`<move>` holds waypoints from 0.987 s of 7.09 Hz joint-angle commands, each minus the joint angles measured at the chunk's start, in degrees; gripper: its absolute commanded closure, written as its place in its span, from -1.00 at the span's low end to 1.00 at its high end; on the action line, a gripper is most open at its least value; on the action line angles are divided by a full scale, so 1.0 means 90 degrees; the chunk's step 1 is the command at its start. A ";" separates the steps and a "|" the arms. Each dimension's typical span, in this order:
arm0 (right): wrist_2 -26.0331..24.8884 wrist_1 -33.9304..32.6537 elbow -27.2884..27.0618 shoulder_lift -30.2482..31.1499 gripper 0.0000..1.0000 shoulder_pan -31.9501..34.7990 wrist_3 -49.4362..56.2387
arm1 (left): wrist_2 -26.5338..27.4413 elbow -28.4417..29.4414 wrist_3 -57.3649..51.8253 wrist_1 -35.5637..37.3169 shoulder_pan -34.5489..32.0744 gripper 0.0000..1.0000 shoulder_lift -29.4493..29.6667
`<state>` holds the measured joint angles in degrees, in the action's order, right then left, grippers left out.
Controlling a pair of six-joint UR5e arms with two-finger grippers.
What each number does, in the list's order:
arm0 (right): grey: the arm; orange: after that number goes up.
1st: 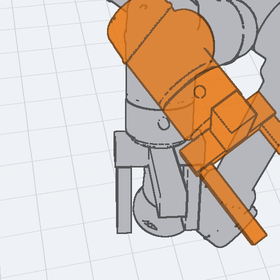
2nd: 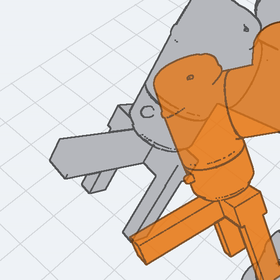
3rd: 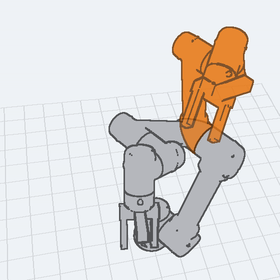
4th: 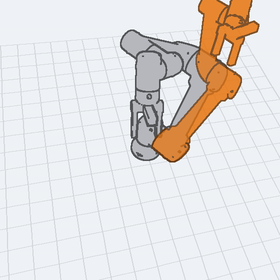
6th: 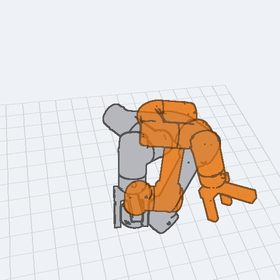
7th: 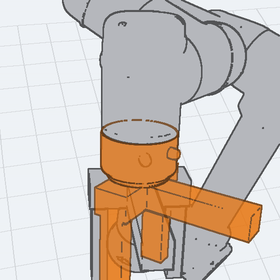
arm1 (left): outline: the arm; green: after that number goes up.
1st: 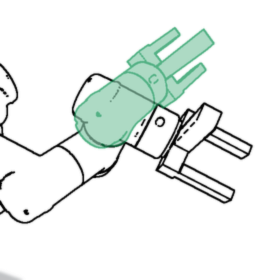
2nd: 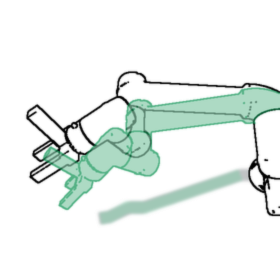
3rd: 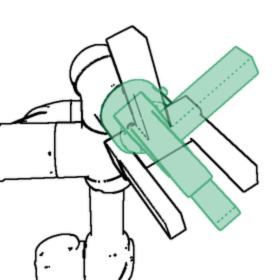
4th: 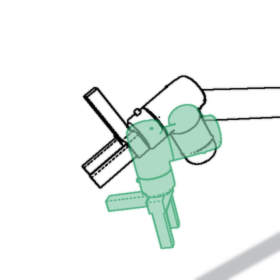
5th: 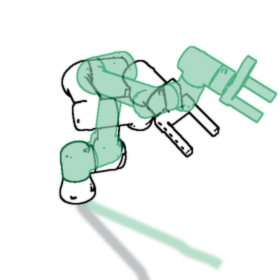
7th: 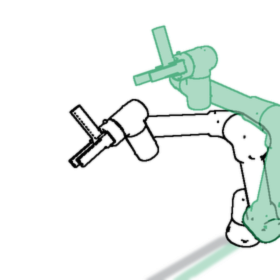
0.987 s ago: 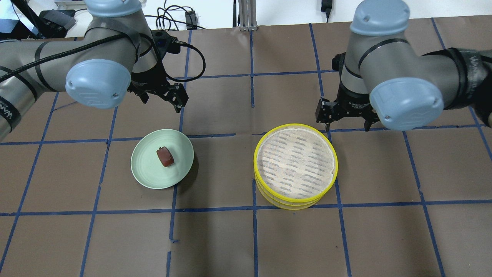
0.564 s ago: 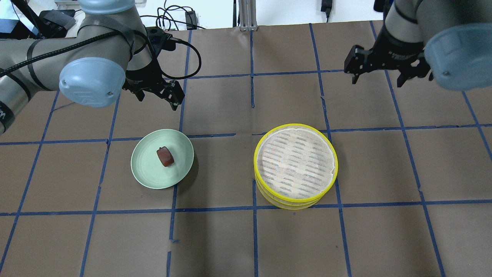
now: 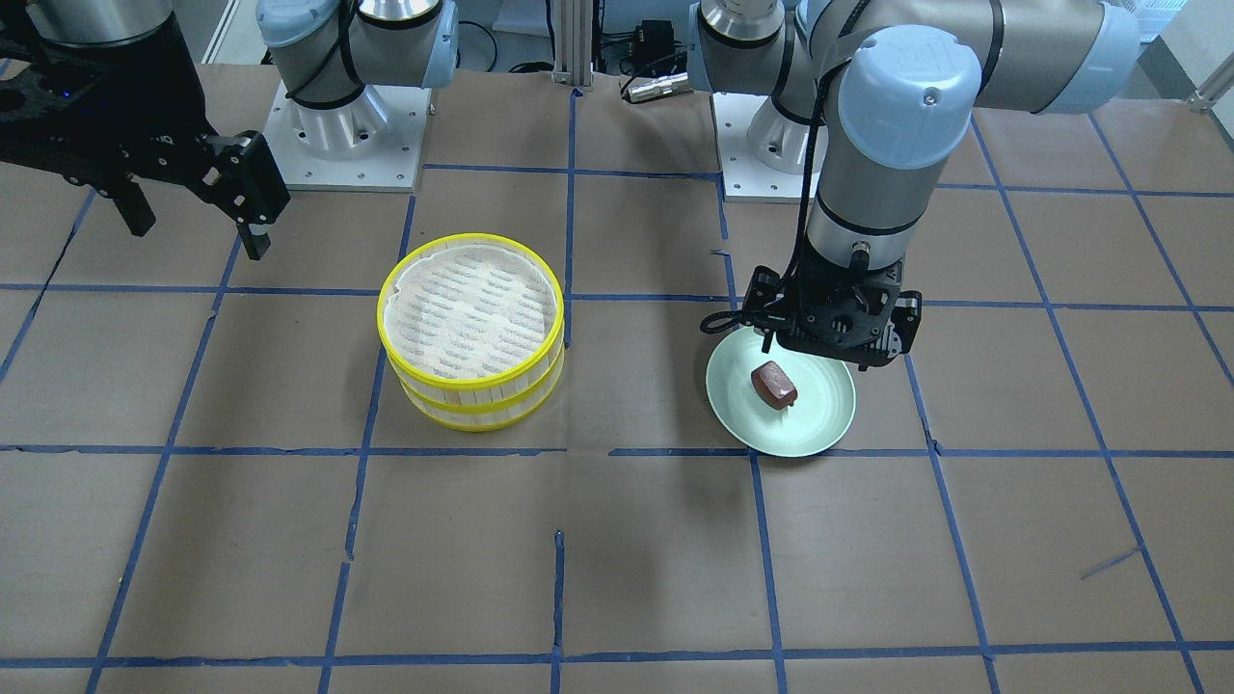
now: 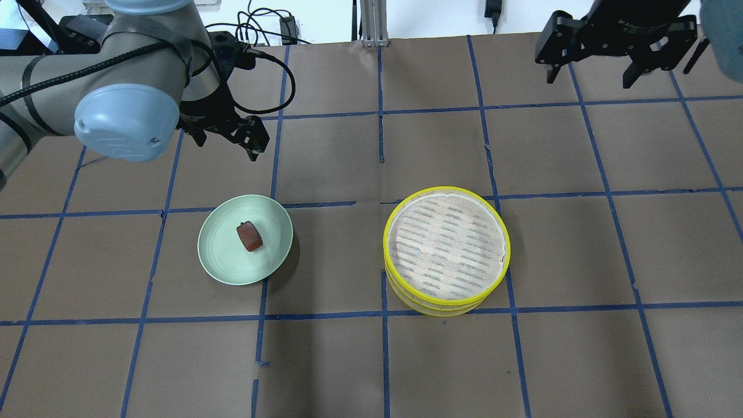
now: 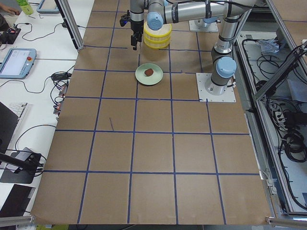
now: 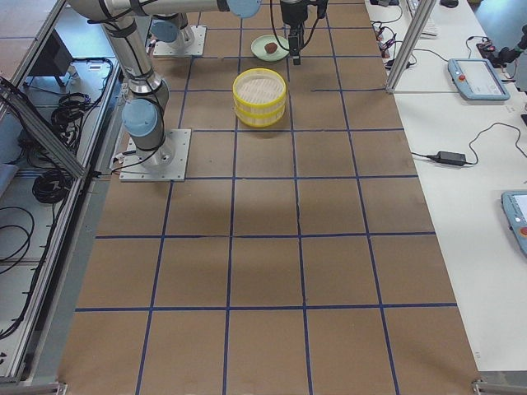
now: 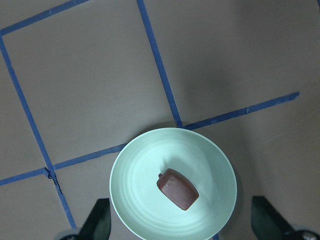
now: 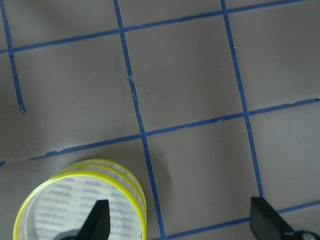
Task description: Place buns in different layers of steamer
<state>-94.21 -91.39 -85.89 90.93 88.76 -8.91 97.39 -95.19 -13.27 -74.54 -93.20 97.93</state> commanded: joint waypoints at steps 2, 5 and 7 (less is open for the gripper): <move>0.0497 0.1072 -0.0085 -0.0006 -1.00 0.0254 -0.0065 | 0.0583 -0.0106 0.0350 -0.0464 -0.0026 -1.00 -0.0595; 0.0458 0.1062 -0.0134 -0.0016 -1.00 0.0255 -0.0055 | 0.0604 -0.0263 0.0459 -0.0790 0.0081 -1.00 -0.0618; 0.0428 0.1043 -0.0134 -0.0084 -1.00 0.0187 -0.0055 | 0.0575 -0.0185 0.0284 -0.0693 0.1219 -1.00 -0.0607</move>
<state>-90.17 -81.82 -87.10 90.53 90.86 -9.41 102.71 -97.18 -9.86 -81.06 -87.55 92.44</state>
